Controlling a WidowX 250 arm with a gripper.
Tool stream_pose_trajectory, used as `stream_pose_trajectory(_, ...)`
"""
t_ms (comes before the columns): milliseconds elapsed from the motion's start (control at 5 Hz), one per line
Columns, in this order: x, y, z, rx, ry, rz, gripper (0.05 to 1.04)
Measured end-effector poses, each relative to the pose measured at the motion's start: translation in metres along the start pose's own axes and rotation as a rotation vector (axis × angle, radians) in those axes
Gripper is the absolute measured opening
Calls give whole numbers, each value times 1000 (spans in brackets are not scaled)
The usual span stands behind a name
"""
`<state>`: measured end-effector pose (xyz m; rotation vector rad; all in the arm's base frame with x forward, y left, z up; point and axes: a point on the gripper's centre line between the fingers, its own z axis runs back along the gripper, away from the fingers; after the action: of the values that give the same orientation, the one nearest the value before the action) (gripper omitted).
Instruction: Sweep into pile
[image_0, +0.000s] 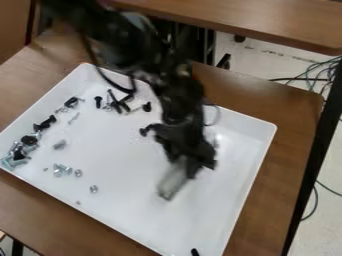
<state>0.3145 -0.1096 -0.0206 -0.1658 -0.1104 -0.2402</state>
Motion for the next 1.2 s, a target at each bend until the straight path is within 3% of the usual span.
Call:
stream_pose_trajectory(200, 26, -14, -25, -80, 33, 37, 359)
stream_pose_trajectory(400, 42, 1, -26, -89, -22, 146, 359)
stream_pose_trajectory(800, 39, 84, -17, -35, -73, 386, 359)
stream_pose_trajectory(1200, 14, 165, -7, -27, -91, 541, 359)
